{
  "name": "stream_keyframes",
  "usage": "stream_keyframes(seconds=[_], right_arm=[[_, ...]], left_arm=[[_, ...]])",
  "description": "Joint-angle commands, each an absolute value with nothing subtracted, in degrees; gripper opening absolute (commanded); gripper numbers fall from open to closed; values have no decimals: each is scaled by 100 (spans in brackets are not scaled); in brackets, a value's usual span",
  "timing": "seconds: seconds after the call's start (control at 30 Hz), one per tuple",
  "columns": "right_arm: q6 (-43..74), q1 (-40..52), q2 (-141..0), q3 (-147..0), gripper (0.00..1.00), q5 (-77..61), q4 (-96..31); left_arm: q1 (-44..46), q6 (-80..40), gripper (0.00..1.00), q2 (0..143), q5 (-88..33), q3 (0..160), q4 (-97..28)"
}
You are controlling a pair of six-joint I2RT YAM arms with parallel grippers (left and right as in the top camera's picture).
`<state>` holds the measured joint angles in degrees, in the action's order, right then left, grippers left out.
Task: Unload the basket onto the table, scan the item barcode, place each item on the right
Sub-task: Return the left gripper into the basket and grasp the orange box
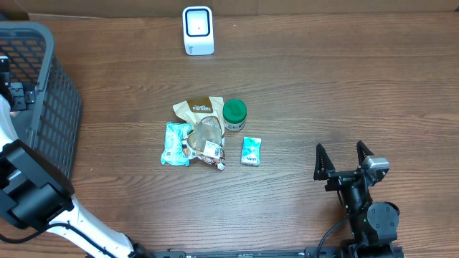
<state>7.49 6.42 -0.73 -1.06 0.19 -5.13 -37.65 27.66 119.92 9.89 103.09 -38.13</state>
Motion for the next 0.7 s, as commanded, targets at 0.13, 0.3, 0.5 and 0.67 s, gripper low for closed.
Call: stream_keyframes(seconds=[0.13, 0.3, 0.5, 0.67], right_arm=[[740, 624, -16, -47, 100, -14, -482], [742, 626, -16, -47, 100, -14, -482], [740, 626, -16, -47, 100, -14, -482], [742, 626, -16, -47, 100, -14, -482]], left_arm=[[-3802, 2982, 100, 12066, 888, 10237, -3809], [-3802, 3055, 100, 12066, 864, 10237, -3806], [-3802, 3094, 100, 12066, 784, 10237, -3804], [-3802, 3138, 100, 12066, 781, 10237, -3778]])
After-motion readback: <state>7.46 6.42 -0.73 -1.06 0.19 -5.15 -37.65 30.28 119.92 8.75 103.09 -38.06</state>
